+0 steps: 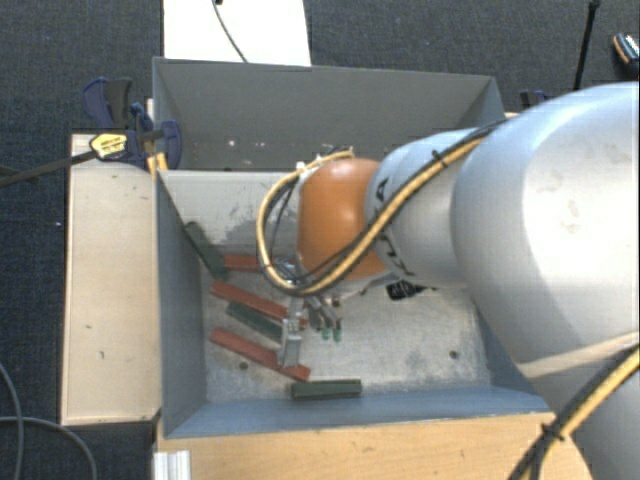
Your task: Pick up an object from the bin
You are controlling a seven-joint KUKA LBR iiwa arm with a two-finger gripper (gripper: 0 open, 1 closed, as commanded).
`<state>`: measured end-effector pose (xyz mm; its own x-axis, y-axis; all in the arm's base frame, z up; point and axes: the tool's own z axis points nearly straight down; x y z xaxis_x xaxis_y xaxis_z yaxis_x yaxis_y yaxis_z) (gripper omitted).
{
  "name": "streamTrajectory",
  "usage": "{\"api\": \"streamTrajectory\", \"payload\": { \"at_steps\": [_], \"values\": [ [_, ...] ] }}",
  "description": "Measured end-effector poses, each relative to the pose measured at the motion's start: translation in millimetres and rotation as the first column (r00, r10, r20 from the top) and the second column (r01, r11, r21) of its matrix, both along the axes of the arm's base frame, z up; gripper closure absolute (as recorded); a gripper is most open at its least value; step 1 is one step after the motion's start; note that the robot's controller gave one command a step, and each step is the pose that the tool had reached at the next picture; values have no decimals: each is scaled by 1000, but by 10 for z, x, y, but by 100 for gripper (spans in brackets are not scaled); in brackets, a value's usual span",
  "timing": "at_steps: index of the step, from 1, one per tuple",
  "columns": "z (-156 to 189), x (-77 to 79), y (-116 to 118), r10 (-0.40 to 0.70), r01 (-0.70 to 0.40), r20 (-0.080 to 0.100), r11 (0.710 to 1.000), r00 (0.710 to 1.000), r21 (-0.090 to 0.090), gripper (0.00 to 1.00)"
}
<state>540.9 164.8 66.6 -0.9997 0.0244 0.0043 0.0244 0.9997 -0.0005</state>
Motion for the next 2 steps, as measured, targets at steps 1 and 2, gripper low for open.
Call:
{"api": "streamTrajectory", "payload": {
  "at_steps": [1, 2],
  "values": [
    [56, 29, -2, 0, 0, 9, 1000, 1000, 2, 100],
    [1451, -201, -812, 477, -477, 10, 879, 879, -2, 100]
  ]
}}
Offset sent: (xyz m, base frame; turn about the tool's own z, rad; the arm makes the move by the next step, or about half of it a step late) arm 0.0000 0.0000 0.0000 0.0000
